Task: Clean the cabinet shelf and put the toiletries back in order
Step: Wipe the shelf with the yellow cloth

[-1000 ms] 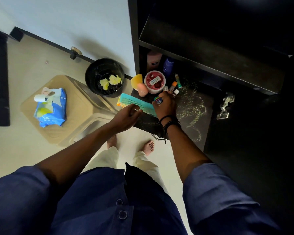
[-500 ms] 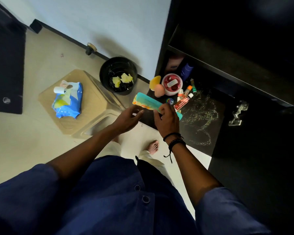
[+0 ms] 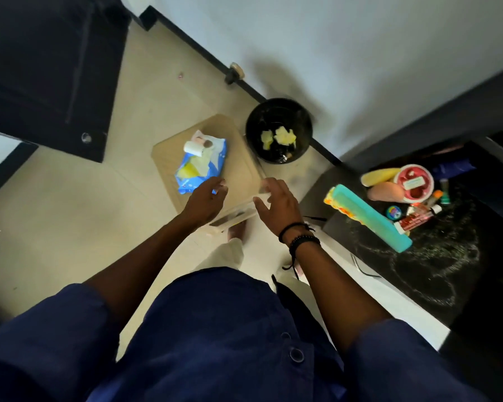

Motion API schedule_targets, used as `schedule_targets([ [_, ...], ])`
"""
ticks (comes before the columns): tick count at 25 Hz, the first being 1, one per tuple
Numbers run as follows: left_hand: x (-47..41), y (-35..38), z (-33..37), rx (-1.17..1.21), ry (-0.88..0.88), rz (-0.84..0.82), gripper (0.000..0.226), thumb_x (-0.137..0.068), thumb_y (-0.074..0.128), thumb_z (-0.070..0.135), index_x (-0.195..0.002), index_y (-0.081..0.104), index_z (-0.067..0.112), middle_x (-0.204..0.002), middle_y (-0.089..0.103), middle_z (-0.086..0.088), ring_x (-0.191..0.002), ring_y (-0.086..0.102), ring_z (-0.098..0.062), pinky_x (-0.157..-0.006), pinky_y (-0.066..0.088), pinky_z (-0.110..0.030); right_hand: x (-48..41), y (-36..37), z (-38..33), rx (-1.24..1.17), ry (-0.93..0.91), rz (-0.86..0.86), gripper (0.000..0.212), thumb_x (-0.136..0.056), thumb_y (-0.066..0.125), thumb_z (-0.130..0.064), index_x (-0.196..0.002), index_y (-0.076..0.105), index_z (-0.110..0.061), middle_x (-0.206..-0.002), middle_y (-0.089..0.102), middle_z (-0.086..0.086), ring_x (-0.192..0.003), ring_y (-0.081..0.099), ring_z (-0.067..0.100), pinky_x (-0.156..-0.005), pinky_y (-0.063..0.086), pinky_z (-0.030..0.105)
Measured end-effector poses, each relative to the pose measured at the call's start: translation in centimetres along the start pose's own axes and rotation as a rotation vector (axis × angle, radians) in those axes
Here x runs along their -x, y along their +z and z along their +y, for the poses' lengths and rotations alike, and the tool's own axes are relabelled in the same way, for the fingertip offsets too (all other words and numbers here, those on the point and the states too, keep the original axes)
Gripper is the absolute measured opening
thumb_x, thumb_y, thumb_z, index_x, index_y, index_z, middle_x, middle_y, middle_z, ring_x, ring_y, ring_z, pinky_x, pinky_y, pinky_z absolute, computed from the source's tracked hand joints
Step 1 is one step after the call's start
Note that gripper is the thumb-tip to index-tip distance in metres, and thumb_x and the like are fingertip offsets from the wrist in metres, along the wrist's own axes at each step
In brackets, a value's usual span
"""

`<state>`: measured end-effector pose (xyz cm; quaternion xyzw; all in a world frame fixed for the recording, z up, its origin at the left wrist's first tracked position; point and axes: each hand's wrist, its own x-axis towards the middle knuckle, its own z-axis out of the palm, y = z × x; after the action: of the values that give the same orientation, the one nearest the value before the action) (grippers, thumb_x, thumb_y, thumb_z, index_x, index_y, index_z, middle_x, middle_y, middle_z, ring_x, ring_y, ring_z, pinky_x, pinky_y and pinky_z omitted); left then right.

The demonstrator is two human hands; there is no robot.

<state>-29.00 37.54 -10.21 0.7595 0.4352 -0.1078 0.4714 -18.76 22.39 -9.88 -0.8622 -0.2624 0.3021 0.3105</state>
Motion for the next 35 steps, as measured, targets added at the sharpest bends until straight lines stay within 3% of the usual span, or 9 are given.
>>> schedule_targets([
  [3,-3.3,-3.3,-3.2,-0.083,-0.018,-0.016,0.033,-0.098,0.043,0.017,-0.129,0.052,0.013,-0.134,0.051,-0.005,-0.113,0.057,-0.03,-0.1,0.044,-0.041,-3.1,3.2,-3.0,0.004,0.01,-0.102,0.046,-0.089,0.058,-0.017,-0.132,0.046,-0.009,-0.132,0.049,0.009,-0.114,0.055,0.027,-0.094,0.043,0.031],
  [7,-7.6,-5.4,-5.7,-0.29,0.075,-0.066,0.04,-0.096,0.038,0.006,-0.133,0.05,0.015,-0.14,0.048,-0.003,-0.127,0.045,-0.021,-0.099,0.031,-0.023,-5.5,5.6,-4.8,0.047,0.049,-0.25,0.064,-0.09,0.057,-0.013,-0.146,0.026,-0.009,-0.151,0.031,0.008,-0.139,0.032,0.021,-0.111,0.027,0.026],
  [15,-13.8,-6.6,-8.8,-0.655,0.13,-0.23,0.049,-0.09,0.048,0.003,-0.138,0.044,0.013,-0.142,0.046,-0.007,-0.125,0.048,-0.03,-0.102,0.038,-0.036,-5.3,6.8,-3.6,0.003,0.176,-0.261,0.067,-0.088,0.061,-0.015,-0.146,0.026,-0.015,-0.15,0.032,0.003,-0.134,0.039,0.022,-0.107,0.035,0.031],
  [19,-14.5,-6.8,-9.5,-0.804,0.221,-0.249,0.045,-0.089,0.053,0.005,-0.133,0.045,0.007,-0.129,0.053,-0.016,-0.109,0.056,-0.036,-0.09,0.045,-0.041,-4.7,6.8,-2.7,-0.011,0.244,-0.248,0.068,-0.088,0.062,-0.019,-0.145,0.027,-0.017,-0.149,0.034,0.002,-0.13,0.045,0.024,-0.106,0.041,0.037],
  [23,-14.6,-6.8,-9.7,-0.908,0.287,-0.21,0.029,-0.086,0.057,0.005,-0.115,0.052,0.003,-0.112,0.056,-0.017,-0.09,0.062,-0.036,-0.071,0.045,-0.035,-4.8,6.8,-2.3,0.01,0.273,-0.259,0.069,-0.087,0.063,-0.02,-0.146,0.026,-0.016,-0.15,0.032,0.003,-0.131,0.045,0.023,-0.107,0.041,0.038],
  [27,-14.5,-6.9,-9.4,-0.989,0.295,-0.221,0.023,-0.083,0.06,0.001,-0.106,0.057,0.001,-0.111,0.056,-0.016,-0.086,0.064,-0.035,-0.071,0.047,-0.035,-5.0,7.0,-2.3,0.03,0.266,-0.27,0.068,-0.088,0.063,-0.022,-0.145,0.027,-0.017,-0.149,0.033,0.003,-0.129,0.046,0.023,-0.104,0.042,0.036],
  [29,-14.3,-6.9,-8.9,-0.946,0.302,-0.18,0.019,-0.085,0.058,0.002,-0.105,0.057,0.001,-0.111,0.056,-0.016,-0.086,0.063,-0.035,-0.068,0.044,-0.034,-5.1,7.0,-2.3,0.032,0.258,-0.268,0.068,-0.087,0.063,-0.023,-0.145,0.027,-0.016,-0.148,0.035,0.003,-0.128,0.047,0.023,-0.103,0.043,0.037],
  [32,-14.0,-6.9,-7.7,-0.731,0.323,0.037,0.023,-0.088,0.048,0.014,-0.105,0.057,0.002,-0.104,0.06,-0.016,-0.086,0.059,-0.035,-0.068,0.042,-0.035,-5.2,6.7,-2.6,-0.014,0.265,-0.242,0.068,-0.086,0.065,-0.022,-0.144,0.03,-0.016,-0.146,0.037,0.004,-0.127,0.048,0.023,-0.103,0.045,0.04],
  [35,-12.6,-7.6,-4.4,-0.032,0.115,0.087,0.022,-0.09,0.057,0.027,-0.098,0.059,0.006,-0.089,0.063,-0.002,-0.083,0.061,-0.021,-0.074,0.051,-0.03,-5.8,5.9,-3.2,-0.186,0.299,-0.193,0.066,-0.083,0.07,-0.02,-0.14,0.037,-0.017,-0.141,0.045,0.002,-0.119,0.054,0.019,-0.097,0.051,0.041],
])
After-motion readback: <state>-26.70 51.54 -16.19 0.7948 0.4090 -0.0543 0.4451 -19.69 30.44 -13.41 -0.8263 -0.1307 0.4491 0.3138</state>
